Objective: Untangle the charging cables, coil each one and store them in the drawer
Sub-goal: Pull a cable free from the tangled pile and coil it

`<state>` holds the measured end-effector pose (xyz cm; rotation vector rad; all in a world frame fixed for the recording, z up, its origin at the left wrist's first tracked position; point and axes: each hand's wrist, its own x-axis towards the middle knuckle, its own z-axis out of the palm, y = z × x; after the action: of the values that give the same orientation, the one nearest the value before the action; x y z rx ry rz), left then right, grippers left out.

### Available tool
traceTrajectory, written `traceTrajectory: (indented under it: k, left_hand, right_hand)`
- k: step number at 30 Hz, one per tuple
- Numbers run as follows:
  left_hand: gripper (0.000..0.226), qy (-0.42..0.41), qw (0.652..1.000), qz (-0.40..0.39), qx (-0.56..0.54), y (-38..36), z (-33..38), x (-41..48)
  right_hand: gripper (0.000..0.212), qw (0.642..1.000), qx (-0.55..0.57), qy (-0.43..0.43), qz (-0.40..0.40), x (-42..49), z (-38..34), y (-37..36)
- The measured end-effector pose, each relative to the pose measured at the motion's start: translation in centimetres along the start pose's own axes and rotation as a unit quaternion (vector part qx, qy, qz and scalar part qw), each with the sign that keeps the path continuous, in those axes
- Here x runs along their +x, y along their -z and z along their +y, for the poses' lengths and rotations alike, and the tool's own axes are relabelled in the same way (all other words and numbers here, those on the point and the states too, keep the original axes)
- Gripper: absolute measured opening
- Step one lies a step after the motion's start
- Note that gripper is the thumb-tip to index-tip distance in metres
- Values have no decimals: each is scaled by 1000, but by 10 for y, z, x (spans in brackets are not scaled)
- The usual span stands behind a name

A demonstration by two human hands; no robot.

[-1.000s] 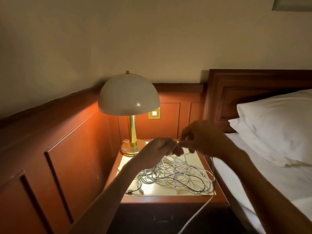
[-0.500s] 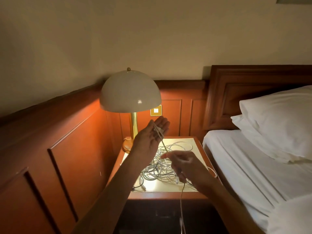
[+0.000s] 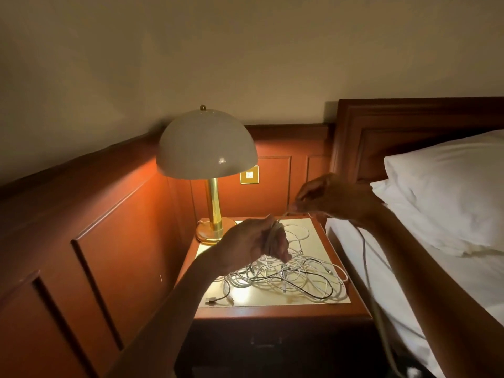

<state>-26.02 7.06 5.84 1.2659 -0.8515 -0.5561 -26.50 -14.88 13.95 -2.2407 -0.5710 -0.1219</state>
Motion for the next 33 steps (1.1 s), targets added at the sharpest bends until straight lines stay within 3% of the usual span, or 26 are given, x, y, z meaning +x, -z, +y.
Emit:
traceTrajectory:
  k: [3, 6, 8, 10, 13, 15, 17, 19, 21, 24, 26, 29, 31, 33]
  left_hand:
    - [39, -71, 991, 52, -103, -12, 11, 1]
    - [31, -132, 915, 223, -310, -11, 7, 17]
    - [30, -149, 883, 285, -343, -6, -2, 27]
    - [29, -139, 900, 356, -212, -3, -17, 33]
    - [27, -114, 888, 421, 144, 1, -35, 33]
    - [30, -98, 860, 359, 349, 7, -43, 28]
    - [29, -40, 859, 257, 441, 11, -47, 20]
    - [41, 32, 918, 156, 362, 15, -45, 12]
    - [54, 63, 981, 63, 175, 17, -36, 4]
    - [50, 9, 1000, 2, 16, 14, -20, 0]
    - [42, -67, 994, 42, -76, 4, -12, 4]
    - [30, -136, 930, 218, -265, 1, -14, 20]
    - [30, -140, 903, 305, -269, 3, -27, 29]
    - [29, -123, 902, 381, -163, 3, -45, 34]
  right_hand:
    - [22, 974, 219, -37, 36, -8, 19, -40]
    - [20, 942, 319, -90, 51, -27, 32, -90]
    - [17, 941, 324, -90, 34, -39, 35, -115]
    - [18, 965, 242, -98, 30, -46, 34, -127]
    - [19, 994, -61, -68, 54, -45, 34, -125]
    - [18, 980, -182, -38, 63, -41, 31, -104]
    - [18, 965, -255, -17, 65, -34, 26, -71]
    - [18, 960, -278, 9, 32, -25, 19, -35]
    - [16, 975, -217, 40, 1, -15, 18, -12]
    - [6, 998, 3, 51, 42, -5, 36, -20]
    - [10, 987, 128, 15, 98, -5, 50, -48]
    - [21, 979, 151, -43, 133, -18, 57, -102]
    - [18, 981, 133, -50, 136, -27, 57, -131]
    - [18, 989, 30, -60, 134, -31, 56, -146]
